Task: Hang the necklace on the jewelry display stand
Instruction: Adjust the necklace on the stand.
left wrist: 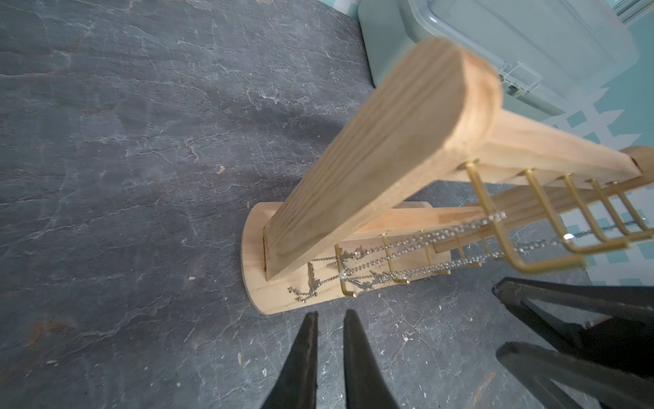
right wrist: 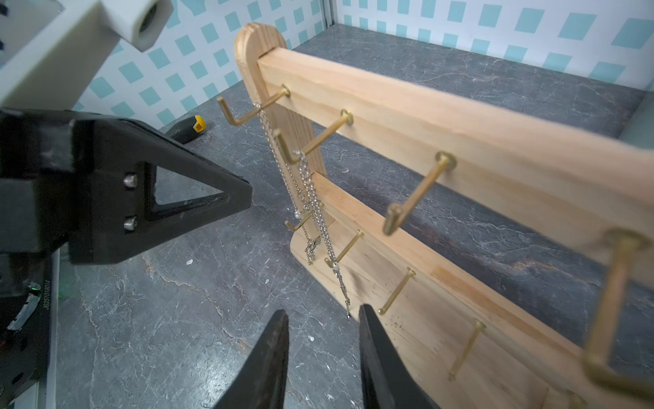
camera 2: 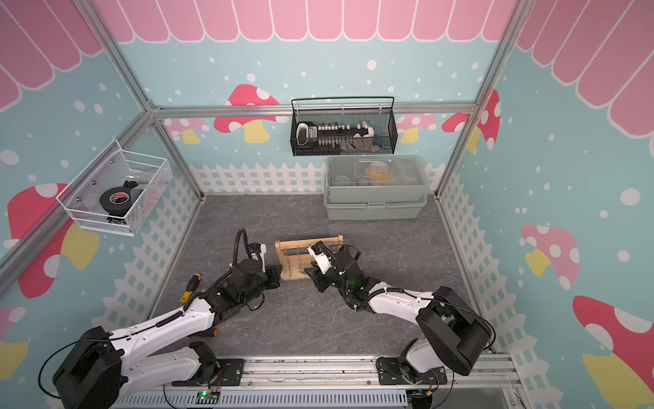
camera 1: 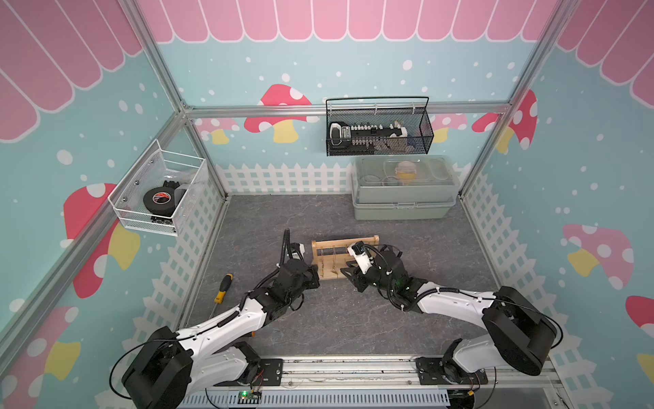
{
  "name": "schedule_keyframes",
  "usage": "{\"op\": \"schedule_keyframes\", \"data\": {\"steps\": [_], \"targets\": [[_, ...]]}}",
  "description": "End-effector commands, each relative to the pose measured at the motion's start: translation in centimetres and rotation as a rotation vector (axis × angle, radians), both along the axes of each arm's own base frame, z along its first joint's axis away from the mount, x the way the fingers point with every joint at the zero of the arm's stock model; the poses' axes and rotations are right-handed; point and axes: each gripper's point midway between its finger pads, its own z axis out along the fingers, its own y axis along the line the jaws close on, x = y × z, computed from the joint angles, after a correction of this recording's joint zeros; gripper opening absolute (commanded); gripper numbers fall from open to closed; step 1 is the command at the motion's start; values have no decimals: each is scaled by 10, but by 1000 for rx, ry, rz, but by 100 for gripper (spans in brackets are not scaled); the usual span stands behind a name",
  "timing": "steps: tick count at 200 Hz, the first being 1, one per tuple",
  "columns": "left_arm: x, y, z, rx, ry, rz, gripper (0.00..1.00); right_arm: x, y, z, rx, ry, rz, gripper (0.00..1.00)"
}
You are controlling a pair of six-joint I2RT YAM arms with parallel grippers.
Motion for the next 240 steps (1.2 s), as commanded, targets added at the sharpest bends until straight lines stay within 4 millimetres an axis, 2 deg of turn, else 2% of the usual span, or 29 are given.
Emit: {"op": "schedule_keyframes", "data": {"steps": [1,29,50,171,240], "targets": [[1,-13,8,-45,-34,-63,16,1,7,1,-7,-8,17,34],[3,-18,15,-68,-51,-75,16,1,6,-1,-7,-5,13,34],[6,-15,13,-58,-54,-50,16,1,6,-1,-7,-7,13,34],[28,-24,19,-51,-85,-18,14,0,3,-4,-9,-8,5,34],[22,-16,16,-32,-84,-5,8,0,2,-8,-16,-6,0,34]]}}
